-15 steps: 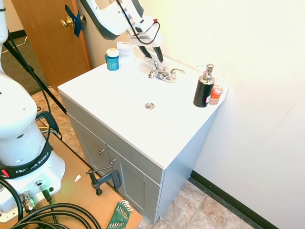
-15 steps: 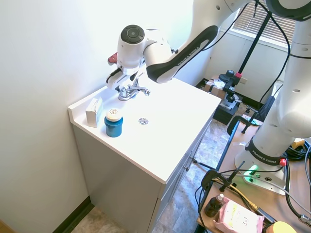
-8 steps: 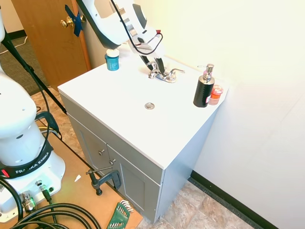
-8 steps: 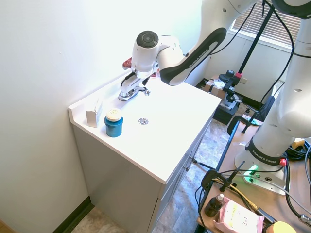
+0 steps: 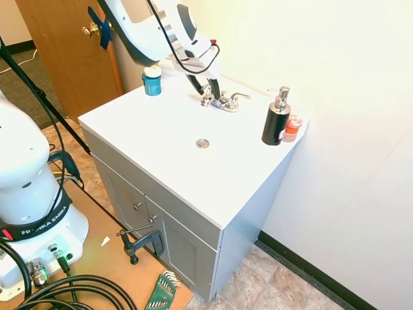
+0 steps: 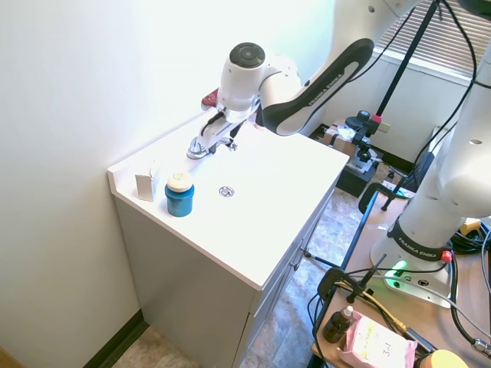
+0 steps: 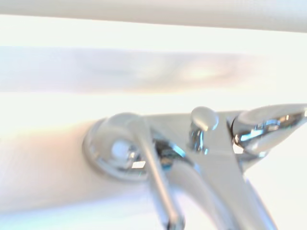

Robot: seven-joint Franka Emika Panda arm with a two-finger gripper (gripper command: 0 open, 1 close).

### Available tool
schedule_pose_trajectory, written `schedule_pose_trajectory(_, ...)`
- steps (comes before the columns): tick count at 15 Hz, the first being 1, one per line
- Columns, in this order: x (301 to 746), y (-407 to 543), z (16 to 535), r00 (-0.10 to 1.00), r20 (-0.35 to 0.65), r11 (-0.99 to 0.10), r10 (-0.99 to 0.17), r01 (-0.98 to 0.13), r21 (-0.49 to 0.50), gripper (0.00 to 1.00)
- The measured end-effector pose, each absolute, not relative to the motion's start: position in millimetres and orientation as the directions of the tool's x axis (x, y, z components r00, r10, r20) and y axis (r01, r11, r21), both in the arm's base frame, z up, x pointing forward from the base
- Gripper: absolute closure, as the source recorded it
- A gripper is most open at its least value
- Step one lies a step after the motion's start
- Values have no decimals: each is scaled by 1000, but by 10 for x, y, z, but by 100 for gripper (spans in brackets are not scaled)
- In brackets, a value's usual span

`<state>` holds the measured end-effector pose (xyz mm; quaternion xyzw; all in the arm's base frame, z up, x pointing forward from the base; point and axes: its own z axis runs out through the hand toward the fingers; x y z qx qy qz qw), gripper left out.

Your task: Turn on the hot water

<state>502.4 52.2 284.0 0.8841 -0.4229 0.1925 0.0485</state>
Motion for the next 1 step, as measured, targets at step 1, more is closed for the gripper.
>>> schedule_pose_trajectory(1, 4830, 516, 2843, 590, 335, -643, -735, -762, -69, 0)
